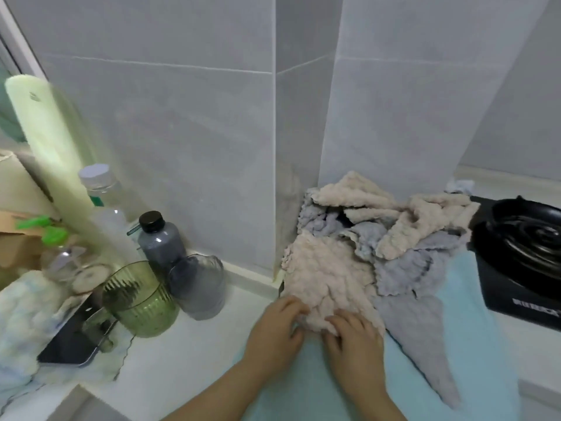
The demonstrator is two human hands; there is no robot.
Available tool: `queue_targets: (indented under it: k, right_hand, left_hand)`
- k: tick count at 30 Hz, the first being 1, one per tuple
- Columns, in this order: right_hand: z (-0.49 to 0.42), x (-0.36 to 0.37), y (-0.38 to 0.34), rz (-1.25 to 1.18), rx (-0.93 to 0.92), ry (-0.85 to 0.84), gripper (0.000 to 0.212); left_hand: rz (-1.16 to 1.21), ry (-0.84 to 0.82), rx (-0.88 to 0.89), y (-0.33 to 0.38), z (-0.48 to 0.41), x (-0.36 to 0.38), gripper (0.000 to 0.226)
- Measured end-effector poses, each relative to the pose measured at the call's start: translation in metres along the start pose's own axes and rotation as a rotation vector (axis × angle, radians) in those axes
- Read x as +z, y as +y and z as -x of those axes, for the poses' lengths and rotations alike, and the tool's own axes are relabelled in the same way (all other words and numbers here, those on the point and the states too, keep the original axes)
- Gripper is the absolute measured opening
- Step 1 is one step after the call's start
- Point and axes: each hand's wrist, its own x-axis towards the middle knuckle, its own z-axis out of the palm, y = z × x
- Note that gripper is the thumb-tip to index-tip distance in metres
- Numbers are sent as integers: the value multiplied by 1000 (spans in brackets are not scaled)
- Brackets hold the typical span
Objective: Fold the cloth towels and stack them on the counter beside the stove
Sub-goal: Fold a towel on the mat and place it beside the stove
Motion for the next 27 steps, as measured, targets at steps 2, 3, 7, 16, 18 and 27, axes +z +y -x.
queue_targets:
  k: [2,3,7,16,18,27]
  right_hand:
    - [6,7,-1,-79,87,46,36]
    - [9,13,-1,-112,116,83,41]
    - [17,23,-5,-200,191,185,32]
    - [-5,-21,-19,-87,45,310,43]
    - [31,12,-28,-50,-18,323,58]
    - [45,31,-16,-13,-102,354,20]
  left_hand:
    - [-19,-10,81,-7,-4,-3,47]
    - [-28,-12,139,-12,-6,-2,47]
    - [-78,11,174,-18,-14,-4,48]
    - [-65,205,273,-3,-31,-29,16]
    - [-12,271,351,-25,5,-19,15]
    - [135,255,340,-33,9,-2,10]
